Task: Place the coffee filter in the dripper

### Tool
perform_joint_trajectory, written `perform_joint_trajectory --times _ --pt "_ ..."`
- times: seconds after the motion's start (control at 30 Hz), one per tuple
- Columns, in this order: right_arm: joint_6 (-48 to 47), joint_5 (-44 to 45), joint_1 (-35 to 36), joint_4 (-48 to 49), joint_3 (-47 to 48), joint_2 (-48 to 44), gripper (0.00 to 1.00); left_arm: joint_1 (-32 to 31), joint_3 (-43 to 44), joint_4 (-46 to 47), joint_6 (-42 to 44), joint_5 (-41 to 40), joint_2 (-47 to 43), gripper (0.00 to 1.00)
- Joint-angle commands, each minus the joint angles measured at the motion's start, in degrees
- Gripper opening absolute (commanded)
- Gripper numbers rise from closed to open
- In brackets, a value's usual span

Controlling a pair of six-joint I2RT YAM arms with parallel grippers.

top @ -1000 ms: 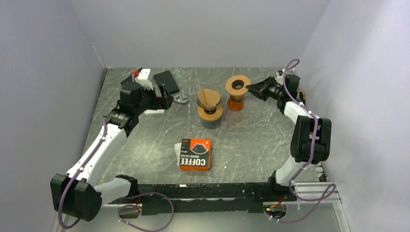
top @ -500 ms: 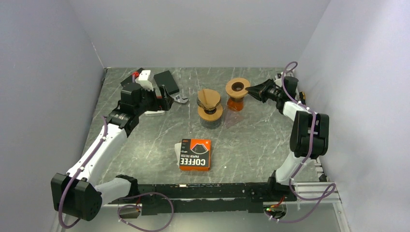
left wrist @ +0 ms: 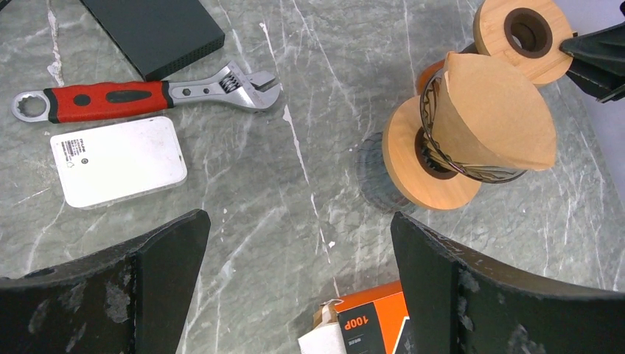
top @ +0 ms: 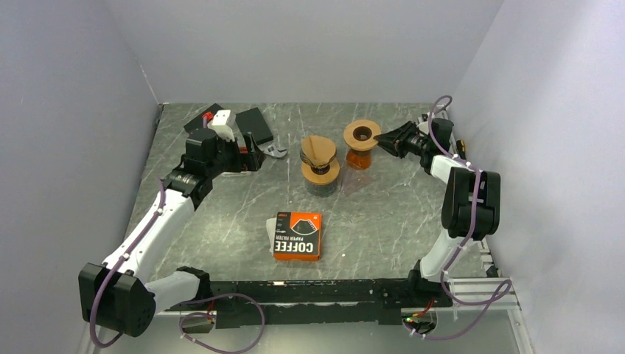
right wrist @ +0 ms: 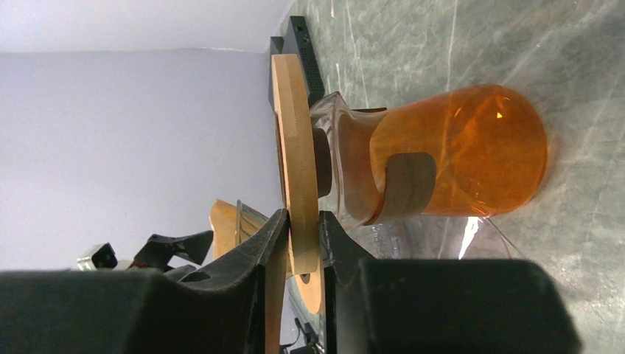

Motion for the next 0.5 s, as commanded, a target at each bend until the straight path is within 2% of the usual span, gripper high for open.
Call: perform_joint_trajectory --times 0.0,0.13,0.47 --pt "-3.06 1.92 -0.32 -2.82 1.17 -0.86 0.28 -0.08 0.23 1.36 -0.97 0.81 -0.42 1.0" --pt "-3.98 3.09 -0.37 -4.46 0.94 -1.4 0.37 -0.08 0.24 1.19 -0.89 0.84 -0.5 0.99" --pt "-7.21 6.9 -0.5 -7.6 -0.3 -6.75 0.78 -0.08 0.49 0.52 -0.62 0.93 -0.76 0.99"
